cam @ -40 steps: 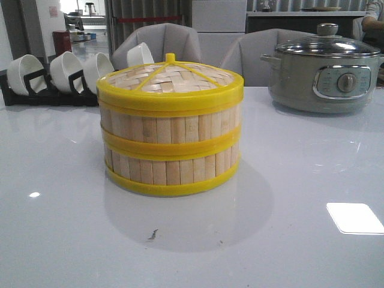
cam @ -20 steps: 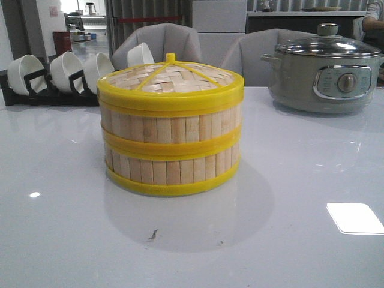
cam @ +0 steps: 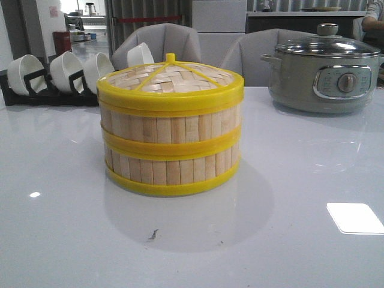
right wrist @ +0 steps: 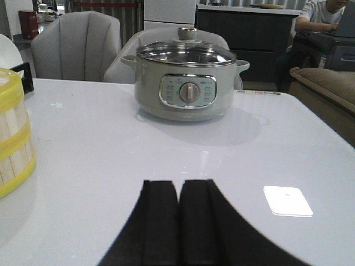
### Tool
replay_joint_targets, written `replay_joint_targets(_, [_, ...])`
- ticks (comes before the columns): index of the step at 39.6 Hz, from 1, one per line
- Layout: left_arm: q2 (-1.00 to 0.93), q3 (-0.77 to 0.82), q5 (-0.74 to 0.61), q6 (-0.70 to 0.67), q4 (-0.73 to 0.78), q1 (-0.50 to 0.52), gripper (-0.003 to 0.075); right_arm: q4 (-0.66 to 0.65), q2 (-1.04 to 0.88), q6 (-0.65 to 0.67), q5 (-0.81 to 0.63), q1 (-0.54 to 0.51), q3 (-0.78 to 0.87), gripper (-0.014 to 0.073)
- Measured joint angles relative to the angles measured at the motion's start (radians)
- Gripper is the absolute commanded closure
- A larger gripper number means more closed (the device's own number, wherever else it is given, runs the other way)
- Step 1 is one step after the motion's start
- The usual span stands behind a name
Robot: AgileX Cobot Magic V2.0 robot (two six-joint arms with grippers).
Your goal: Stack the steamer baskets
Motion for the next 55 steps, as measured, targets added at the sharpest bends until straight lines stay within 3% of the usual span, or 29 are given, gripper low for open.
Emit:
replay_joint_targets(21, [0.0, 0.0, 0.0, 0.0, 0.0, 0.0, 0.0636, 0.036, 0.0, -0.002, -0.033, 0.0, 0.004, 0.0527])
replay_joint_targets(33, [0.0, 0.0, 0.0, 0.0, 0.0, 0.0, 0.0636, 0.209, 0.0, -0.165, -0.035, 0.0, 0.004, 0.0527])
replay_joint_targets(55, [0.0, 0.0, 0.0, 0.0, 0.0, 0.0, 0.0636, 0.215, 0.0, -0.182, -0.035, 0.0, 0.004, 0.0527])
